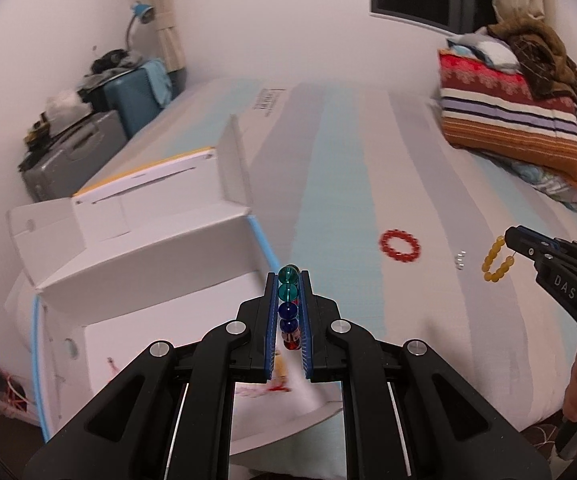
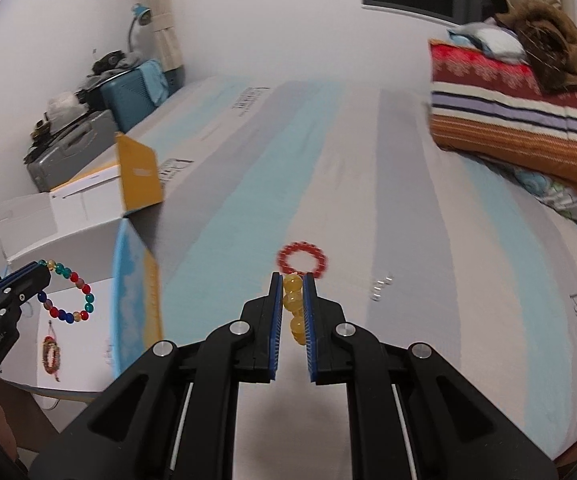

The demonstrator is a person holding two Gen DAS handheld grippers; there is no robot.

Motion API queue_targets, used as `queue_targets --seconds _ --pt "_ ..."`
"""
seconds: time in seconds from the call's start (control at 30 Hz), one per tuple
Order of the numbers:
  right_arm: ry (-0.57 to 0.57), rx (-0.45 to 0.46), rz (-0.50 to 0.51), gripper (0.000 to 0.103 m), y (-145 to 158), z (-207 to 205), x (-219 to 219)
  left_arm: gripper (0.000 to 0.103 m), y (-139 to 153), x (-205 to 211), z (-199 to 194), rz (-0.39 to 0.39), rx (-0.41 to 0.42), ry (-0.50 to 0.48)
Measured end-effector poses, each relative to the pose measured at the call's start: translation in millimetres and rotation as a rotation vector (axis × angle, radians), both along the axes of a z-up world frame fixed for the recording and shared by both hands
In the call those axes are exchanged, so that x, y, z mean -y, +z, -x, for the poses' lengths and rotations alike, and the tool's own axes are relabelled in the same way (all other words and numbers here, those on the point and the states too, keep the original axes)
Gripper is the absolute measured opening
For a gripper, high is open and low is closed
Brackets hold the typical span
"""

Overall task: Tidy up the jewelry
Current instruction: 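Carry both bracelets into the white box and open both tools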

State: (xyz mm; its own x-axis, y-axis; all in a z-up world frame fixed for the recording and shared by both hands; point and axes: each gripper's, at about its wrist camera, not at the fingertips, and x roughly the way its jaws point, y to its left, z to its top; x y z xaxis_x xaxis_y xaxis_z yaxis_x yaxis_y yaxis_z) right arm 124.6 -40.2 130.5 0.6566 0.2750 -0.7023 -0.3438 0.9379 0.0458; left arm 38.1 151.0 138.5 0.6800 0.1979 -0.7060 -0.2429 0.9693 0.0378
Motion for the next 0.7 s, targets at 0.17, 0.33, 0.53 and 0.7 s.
queue_targets --seconds 0.17,0.33,0.53,0.7 --pt "0.05 0.012 0.008 0.009 4.7 8.8 -33.0 0.009 -0.3 -31.8 16.9 0.001 -0.004 0.052" --pt "0.103 0.018 0.001 0.009 8.2 16.8 -65.6 0.009 -2.5 -59.9 31.3 0.003 -0.014 0.102" --pt "0.181 0.025 0.0 0.009 8.6 32.6 -105.7 0.009 -8.1 -92.8 48.0 0.008 -0.029 0.166" --pt "0.253 0.026 0.002 0.009 4.3 49.4 -140.9 0.009 -16.0 -113.6 60.3 0.016 -0.043 0.204"
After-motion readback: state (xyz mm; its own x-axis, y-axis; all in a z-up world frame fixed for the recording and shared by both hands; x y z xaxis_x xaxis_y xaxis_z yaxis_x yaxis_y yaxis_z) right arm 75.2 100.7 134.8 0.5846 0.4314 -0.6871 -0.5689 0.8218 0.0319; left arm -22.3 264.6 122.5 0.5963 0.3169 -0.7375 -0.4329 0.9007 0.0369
